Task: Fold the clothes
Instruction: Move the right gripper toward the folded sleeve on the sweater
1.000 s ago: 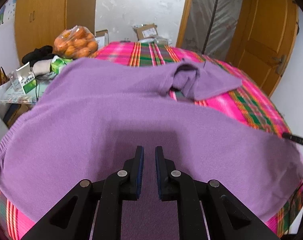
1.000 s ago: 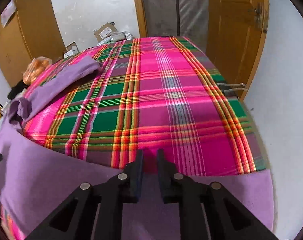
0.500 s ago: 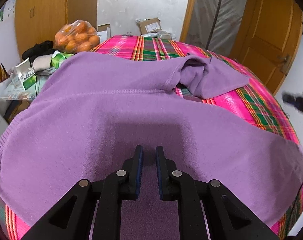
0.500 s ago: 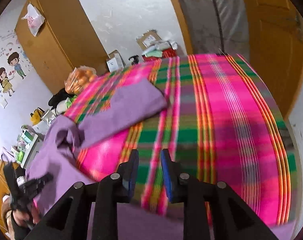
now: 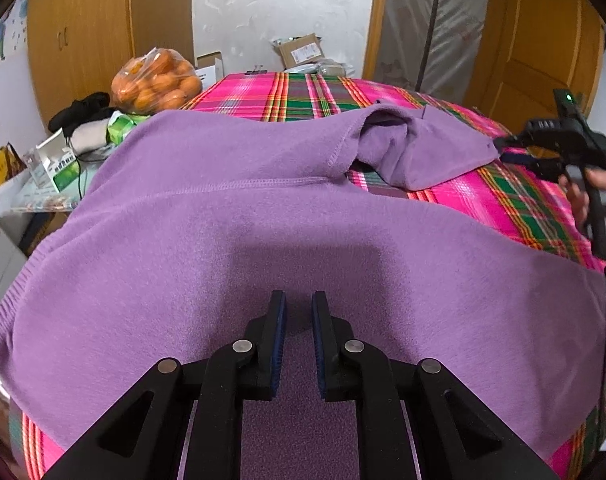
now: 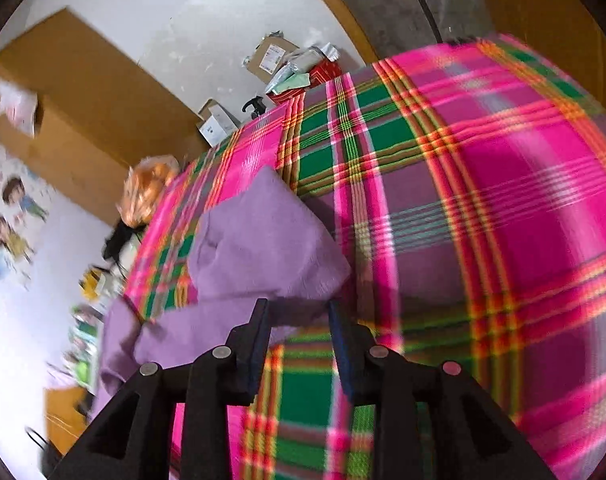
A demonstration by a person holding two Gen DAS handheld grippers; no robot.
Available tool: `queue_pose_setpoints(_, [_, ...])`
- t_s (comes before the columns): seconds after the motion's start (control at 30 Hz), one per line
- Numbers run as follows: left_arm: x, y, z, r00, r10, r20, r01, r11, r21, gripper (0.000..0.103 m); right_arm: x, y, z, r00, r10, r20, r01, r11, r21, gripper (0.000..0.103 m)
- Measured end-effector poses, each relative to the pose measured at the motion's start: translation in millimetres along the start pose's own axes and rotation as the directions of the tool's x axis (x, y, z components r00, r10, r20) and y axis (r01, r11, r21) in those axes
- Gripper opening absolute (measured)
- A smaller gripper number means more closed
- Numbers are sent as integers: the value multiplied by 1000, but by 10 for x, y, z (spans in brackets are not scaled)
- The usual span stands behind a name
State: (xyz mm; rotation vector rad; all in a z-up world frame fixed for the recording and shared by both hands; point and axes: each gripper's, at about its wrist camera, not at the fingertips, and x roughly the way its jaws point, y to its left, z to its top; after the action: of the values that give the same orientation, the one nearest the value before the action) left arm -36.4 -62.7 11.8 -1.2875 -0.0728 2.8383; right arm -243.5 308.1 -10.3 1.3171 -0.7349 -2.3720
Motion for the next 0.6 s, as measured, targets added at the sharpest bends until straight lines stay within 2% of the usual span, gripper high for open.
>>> queue_pose_setpoints(0.07, [5,-9,3,1000,6,-1,-6,1000,4,13,72,11,65,1000,7,2,-7,1000,8,32])
queue_pose_setpoints(0.1, [7,-10,6,1000,7,-1,-7,1000,4,13,106,26,98,1000,6,0,-6,1000,3,28])
queue_pose_setpoints(0.17, [10,-5,8,1000,4,-1,-4,1000,1,13,143,118,132,1000,-26,5,26,999,-38,7])
queue_pose_setpoints(0.27, [9,0,7,1000,-3,-1,3,1000,-6,13,67,347,98,999,-26,39,31,991,-129,6])
queue_pose_setpoints(0.43, [6,-20,0,1000,3,-1,-3,1000,-2,13,-244,926,-178,994,74,78,-45,947,-317,6])
queue_pose_setpoints(0.53, [6,-19,0,1000,1,-1,-1,1000,-4,13,-403,1299,-442,990,139,37,-110,899,-423,6])
queue_pose_setpoints(0.6, [4,-18,-1,1000,-2,0,2,1000,-7,13,-446,1544,-700,987,161,-25,-151,846,-512,6])
